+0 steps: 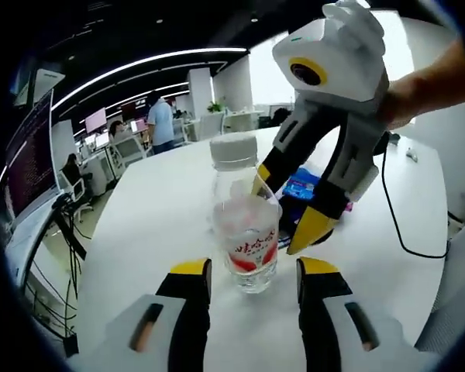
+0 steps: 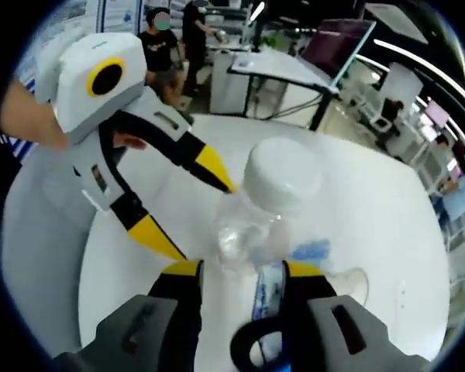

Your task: Arrange the tabletop items into an orderly group along one side of the table until the central work area is clear of visible clutter.

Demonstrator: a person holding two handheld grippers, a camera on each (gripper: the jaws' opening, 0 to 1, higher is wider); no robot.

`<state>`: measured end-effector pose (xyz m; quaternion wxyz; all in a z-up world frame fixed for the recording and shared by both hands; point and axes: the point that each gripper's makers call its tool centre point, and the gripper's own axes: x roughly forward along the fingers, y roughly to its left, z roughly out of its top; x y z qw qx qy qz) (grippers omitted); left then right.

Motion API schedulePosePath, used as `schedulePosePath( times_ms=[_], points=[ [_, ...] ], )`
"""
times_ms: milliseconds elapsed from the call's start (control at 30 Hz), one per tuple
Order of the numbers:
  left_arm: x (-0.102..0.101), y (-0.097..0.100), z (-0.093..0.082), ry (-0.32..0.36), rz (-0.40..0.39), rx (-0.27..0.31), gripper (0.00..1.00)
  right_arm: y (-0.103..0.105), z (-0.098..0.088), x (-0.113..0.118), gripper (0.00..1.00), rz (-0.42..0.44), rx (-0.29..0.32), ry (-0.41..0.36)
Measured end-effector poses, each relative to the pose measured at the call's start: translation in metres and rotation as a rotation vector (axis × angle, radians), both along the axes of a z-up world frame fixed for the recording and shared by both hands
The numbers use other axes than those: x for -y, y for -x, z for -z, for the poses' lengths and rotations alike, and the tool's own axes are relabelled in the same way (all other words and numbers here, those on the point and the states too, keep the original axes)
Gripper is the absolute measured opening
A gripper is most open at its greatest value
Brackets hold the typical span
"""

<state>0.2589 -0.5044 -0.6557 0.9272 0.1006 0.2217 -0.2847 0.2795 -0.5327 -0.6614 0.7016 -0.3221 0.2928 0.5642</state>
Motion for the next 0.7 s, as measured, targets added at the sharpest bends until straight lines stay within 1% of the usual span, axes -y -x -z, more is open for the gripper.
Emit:
schedulePosePath(
  times_ms=[233,333,467,567,700],
  points=[
    [-0.005,0.007,0.000,0.011,-0.015,-0.009,0.51,-0.001,-0.005,-0.007,0.47,0.061,-0.044,-0.079],
    [-0.008,0.011,0.001,0.016,-0.026,-0.019,0.54,0.002,-0.005,-0.010,0.49,0.095,-0.084,-0.122],
    [-0.013,0.019,0.000,0.013,-0.037,-0.028,0.60,0.002,-0.003,-0.011,0.53,0.121,-0.098,-0.144],
    [-0.017,0.026,-0.001,0.029,-0.048,-0.037,0.63,0.003,-0.003,-0.012,0.55,0.135,-0.111,-0.166],
    [-0.021,0.036,0.000,0.031,-0.059,-0.043,0.69,0.003,-0.002,-0.013,0.57,0.150,-0.121,-0.175]
  ],
)
